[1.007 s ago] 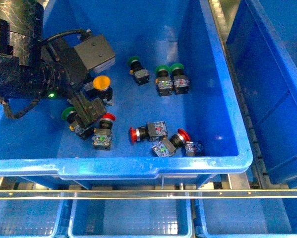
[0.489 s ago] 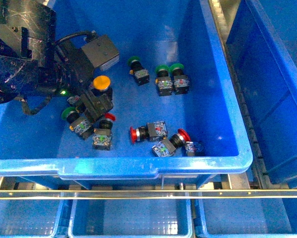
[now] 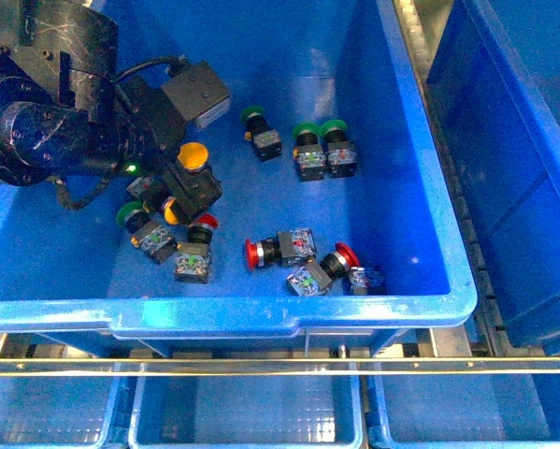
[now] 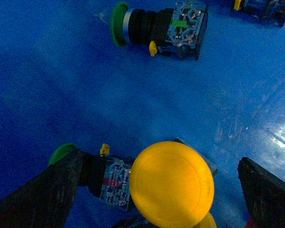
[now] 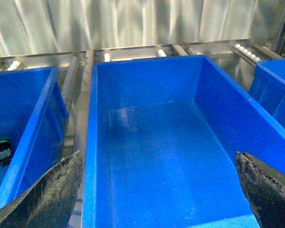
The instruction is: Pick red and yellow buttons and place in box
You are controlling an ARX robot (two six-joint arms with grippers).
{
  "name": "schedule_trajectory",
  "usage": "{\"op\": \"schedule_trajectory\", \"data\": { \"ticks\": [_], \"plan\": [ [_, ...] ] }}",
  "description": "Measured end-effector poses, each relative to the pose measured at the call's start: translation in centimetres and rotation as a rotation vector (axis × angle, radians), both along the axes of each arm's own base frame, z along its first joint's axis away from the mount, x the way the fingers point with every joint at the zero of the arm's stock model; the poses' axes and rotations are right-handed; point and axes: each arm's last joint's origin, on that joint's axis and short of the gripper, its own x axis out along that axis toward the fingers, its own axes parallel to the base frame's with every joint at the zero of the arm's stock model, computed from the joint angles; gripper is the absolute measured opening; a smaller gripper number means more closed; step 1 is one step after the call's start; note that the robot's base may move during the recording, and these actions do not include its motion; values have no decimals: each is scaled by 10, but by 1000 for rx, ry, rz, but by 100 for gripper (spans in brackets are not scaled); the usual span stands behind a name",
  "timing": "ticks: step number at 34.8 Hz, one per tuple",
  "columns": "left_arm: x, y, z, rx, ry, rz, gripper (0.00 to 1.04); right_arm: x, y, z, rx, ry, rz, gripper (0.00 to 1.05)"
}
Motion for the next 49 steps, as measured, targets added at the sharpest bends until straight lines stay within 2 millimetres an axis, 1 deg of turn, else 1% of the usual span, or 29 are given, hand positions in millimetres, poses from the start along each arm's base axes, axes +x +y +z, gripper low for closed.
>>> {"op": "schedule_trajectory", "data": {
  "ticks": [5, 6, 13, 16, 19, 25, 28, 30, 35, 37, 41, 44, 49],
  "plan": [
    [0, 0, 0, -13, 9, 1, 96, 0, 0, 0, 0, 0, 0, 98],
    [0, 0, 0, -15, 10, 2, 91, 0, 0, 0, 0, 0, 0, 98],
    [0, 2, -1, -29, 17, 12, 49, 0, 0, 0, 0, 0, 0, 98],
    [0, 2, -1, -37, 21, 19, 35, 0, 0, 0, 0, 0, 0, 98],
    [1, 3, -1, -43, 24, 25, 34, 0, 0, 0, 0, 0, 0, 98],
    [1, 4, 0, -71, 30, 46, 34, 0, 0, 0, 0, 0, 0, 98],
    [-4, 6, 0, -108, 38, 63, 34, 0, 0, 0, 0, 0, 0, 98],
    [-8, 8, 3, -138, 41, 82, 34, 0, 0, 0, 0, 0, 0, 98],
    [-19, 12, 18, -233, 39, 117, 34, 0, 0, 0, 0, 0, 0, 98],
    [-27, 14, 30, -294, 33, 140, 34, 0, 0, 0, 0, 0, 0, 98],
    [-41, 21, 46, -391, 43, 177, 34, 0, 0, 0, 0, 0, 0, 98],
    [-50, 25, 46, -423, 59, 201, 34, 0, 0, 0, 0, 0, 0, 98],
    [-63, 32, 39, -465, 111, 247, 34, 0, 0, 0, 0, 0, 0, 98]
  ]
}}
